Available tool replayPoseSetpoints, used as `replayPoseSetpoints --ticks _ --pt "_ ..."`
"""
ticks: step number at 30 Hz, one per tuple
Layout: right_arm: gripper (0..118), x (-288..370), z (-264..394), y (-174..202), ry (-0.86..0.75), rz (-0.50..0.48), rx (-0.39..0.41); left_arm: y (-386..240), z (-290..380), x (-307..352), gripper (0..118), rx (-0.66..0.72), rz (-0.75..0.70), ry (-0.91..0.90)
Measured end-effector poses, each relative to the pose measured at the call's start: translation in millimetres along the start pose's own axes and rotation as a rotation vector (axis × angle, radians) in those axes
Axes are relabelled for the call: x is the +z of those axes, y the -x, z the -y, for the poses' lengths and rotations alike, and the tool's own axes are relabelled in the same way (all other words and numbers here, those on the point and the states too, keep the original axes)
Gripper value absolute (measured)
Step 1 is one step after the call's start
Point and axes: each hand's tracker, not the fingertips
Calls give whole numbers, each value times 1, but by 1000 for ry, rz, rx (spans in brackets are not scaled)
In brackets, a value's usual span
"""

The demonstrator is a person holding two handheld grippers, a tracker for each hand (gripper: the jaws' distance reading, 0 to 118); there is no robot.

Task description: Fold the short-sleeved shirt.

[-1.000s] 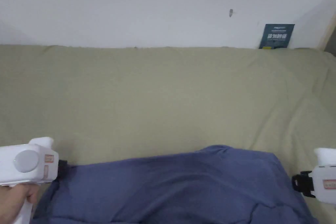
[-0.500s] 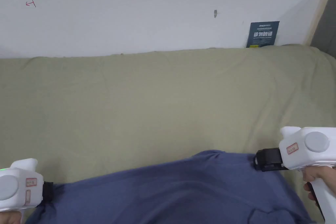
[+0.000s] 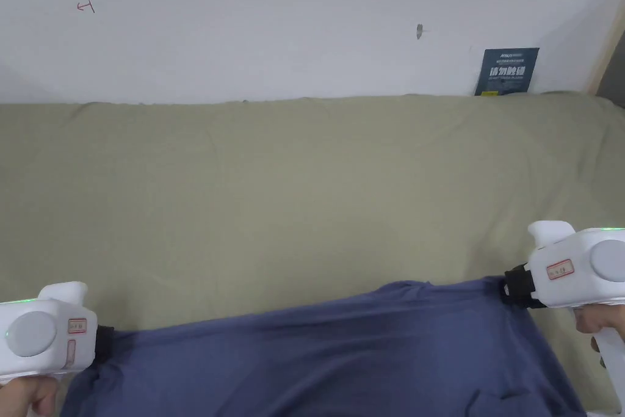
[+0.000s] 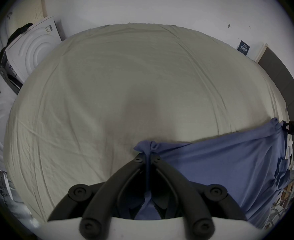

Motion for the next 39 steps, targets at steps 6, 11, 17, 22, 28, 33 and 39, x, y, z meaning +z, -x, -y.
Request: replayPoseSetpoints --ticks 6,11,17,22,28,33,39 --pt "8 62 11 -5 -74 -58 -16 12 15 48 0 18 32 -91" --pt "8 108 44 -1 -130 -80 -8 22 43 103 0 26 64 -154" --pt "8 151 103 -3 -172 -103 -12 36 84 153 0 14 91 -192" --pt "8 168 167 -9 -152 -116 -32 35 135 172 0 -20 89 -196" --pt "8 155 229 -19 -65 -126 -78 49 183 161 0 -27 104 -169" --pt "8 131 252 -25 14 -124 -99 54 206 136 0 -16 105 -96" --pt "8 116 266 -24 68 -90 -106 54 216 124 1 -6 100 -52"
